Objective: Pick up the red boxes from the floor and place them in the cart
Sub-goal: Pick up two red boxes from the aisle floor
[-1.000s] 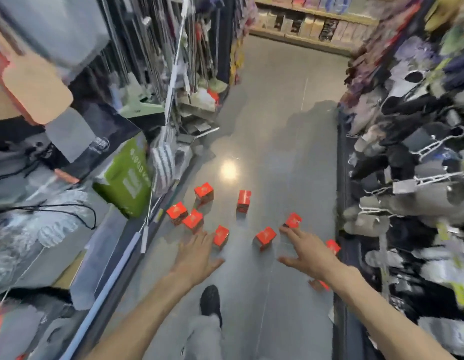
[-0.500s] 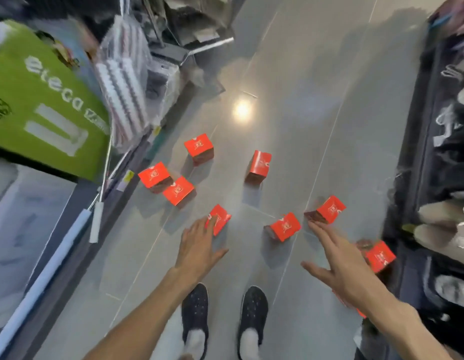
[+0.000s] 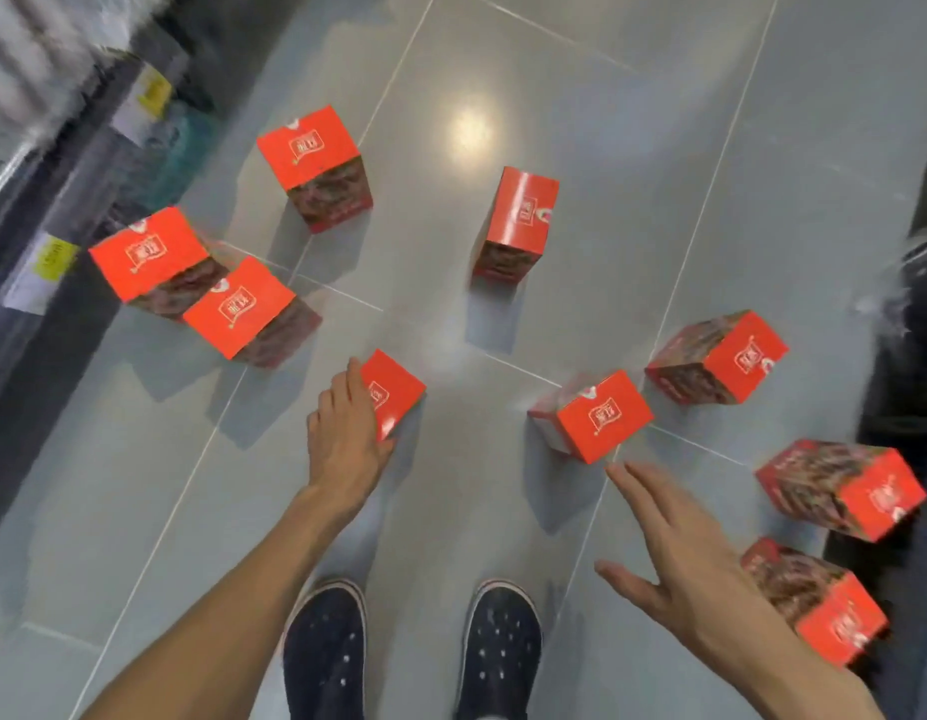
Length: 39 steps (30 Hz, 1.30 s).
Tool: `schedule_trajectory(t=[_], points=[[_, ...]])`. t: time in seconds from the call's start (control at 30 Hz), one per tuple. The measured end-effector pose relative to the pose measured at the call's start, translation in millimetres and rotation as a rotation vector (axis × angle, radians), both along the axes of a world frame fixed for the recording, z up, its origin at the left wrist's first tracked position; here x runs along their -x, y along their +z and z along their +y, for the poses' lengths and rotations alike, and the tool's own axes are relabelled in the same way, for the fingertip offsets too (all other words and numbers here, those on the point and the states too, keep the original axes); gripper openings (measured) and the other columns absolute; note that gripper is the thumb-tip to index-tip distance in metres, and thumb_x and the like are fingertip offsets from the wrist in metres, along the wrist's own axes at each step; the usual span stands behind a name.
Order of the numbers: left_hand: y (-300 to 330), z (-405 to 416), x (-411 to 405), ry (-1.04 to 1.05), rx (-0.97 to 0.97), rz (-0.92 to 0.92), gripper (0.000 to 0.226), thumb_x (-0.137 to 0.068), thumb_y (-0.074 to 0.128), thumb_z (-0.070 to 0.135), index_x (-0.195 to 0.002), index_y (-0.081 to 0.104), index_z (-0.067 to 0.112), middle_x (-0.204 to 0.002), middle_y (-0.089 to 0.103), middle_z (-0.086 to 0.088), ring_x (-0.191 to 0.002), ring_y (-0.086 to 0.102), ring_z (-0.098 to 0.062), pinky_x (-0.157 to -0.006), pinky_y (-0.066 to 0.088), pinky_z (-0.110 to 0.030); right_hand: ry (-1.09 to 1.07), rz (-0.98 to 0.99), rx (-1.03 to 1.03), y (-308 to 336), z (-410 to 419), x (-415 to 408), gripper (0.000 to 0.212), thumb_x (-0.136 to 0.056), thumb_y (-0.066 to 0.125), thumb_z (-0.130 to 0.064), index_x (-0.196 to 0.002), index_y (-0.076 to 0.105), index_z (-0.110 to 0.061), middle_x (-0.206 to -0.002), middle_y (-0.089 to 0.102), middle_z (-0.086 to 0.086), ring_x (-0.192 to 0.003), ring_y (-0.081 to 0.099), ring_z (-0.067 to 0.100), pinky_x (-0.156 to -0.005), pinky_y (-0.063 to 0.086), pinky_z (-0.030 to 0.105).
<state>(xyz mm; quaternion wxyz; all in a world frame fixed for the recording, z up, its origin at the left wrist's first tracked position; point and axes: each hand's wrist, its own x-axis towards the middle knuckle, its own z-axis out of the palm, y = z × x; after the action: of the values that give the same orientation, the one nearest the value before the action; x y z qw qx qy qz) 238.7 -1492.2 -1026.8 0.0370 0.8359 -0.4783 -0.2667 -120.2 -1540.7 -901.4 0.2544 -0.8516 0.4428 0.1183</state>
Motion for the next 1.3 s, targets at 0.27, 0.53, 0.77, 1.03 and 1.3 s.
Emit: schedule_trajectory(t=[0.27,0.53,0.77,1.03,1.3], points=[[65,32,-16,-0.107,0.043,0.140,0.090,-0.061,0.068,0.033,-0.142,0.033,0.017,-0.127,0.049,-0.009,-0.105,0.050,-0.038,-0.079,0.040,-0.049,0.040,0.230,-0.007,-1,-54,-5,0.107,-0.079,0.084,-0.030,-0.160,0.017,-0.015,-0.165,0.024,0.012,-0.153,0.021,0.033,-0.119,0.032,0.050],[59,70,-39,-0.071,0.067,0.206,0.091,-0.062,0.071,0.035,-0.143,0.032,0.022,-0.135,0.047,-0.004,-0.115,0.048,-0.031,-0.087,0.039,-0.047,0.414,0.423,0.282,-91,-116,-29,0.092,-0.076,0.064,0.009,-0.158,0.026,-0.010,-0.165,0.024,0.018,-0.152,0.020,0.040,-0.118,0.028,0.059],[47,91,-46,-0.046,0.047,0.247,0.094,-0.063,0.074,0.037,-0.145,0.030,0.024,-0.138,0.045,0.000,-0.117,0.047,-0.027,-0.089,0.039,-0.043,0.479,0.465,0.215,-111,-121,-35,0.072,-0.064,0.075,-0.009,-0.132,0.050,-0.006,-0.125,0.059,0.013,-0.122,0.052,0.039,-0.098,0.044,0.051],[146,47,-71,-0.165,0.047,0.236,0.094,-0.065,0.081,0.036,-0.144,0.031,0.028,-0.131,0.050,0.004,-0.114,0.049,-0.024,-0.085,0.039,-0.038,0.230,0.212,0.186,33,-133,-73,0.076,-0.063,0.077,-0.037,-0.129,0.050,-0.010,-0.115,0.062,0.009,-0.102,0.059,0.034,-0.090,0.050,0.045],[393,-31,-112,-0.242,0.265,0.202,0.095,-0.065,0.072,0.054,-0.146,0.030,0.026,-0.137,0.047,0.004,-0.123,0.048,-0.022,-0.096,0.040,-0.037,0.113,0.002,0.285,312,-174,-130,0.085,-0.066,0.066,-0.057,-0.138,0.047,-0.016,-0.116,0.062,0.001,-0.102,0.057,0.026,-0.087,0.050,0.037]])
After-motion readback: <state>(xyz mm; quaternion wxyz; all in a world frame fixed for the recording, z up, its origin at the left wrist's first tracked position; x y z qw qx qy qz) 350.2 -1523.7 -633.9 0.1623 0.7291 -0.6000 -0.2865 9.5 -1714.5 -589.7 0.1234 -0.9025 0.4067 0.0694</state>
